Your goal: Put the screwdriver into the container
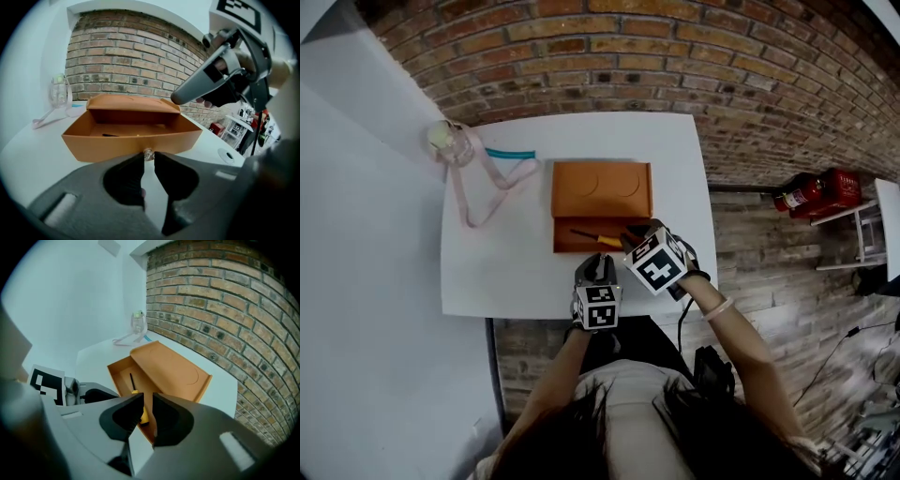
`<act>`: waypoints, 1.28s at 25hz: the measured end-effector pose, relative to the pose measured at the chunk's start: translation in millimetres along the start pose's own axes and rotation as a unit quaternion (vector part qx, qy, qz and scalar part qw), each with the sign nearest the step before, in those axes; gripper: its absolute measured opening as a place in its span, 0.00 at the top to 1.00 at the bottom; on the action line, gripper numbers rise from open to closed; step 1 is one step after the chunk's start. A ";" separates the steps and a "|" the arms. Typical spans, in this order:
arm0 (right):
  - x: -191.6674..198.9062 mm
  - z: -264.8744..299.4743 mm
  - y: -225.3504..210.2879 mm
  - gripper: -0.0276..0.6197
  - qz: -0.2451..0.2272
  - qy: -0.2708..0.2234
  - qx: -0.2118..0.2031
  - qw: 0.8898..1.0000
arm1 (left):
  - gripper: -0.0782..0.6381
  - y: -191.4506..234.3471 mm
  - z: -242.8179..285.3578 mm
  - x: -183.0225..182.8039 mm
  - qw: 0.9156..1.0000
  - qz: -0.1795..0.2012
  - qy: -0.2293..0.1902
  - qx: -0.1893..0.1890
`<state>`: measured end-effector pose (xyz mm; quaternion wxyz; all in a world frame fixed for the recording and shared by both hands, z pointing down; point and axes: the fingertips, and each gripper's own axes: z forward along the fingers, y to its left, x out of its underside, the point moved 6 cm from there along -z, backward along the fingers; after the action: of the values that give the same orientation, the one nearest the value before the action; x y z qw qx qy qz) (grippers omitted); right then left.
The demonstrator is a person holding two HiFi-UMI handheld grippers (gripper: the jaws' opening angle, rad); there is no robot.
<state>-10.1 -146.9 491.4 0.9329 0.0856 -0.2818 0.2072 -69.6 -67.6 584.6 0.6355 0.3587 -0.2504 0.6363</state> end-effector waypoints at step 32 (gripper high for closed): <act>33.1 -100.7 -9.5 0.95 0.168 -0.184 0.125 0.960 | 0.80 5.2 1.8 -4.2 1.000 -0.012 0.007 -0.015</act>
<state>68.4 -116.4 426.3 0.7987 0.1895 -0.4310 0.3748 -74.8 -72.0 583.2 0.6503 0.3475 -0.2510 0.6272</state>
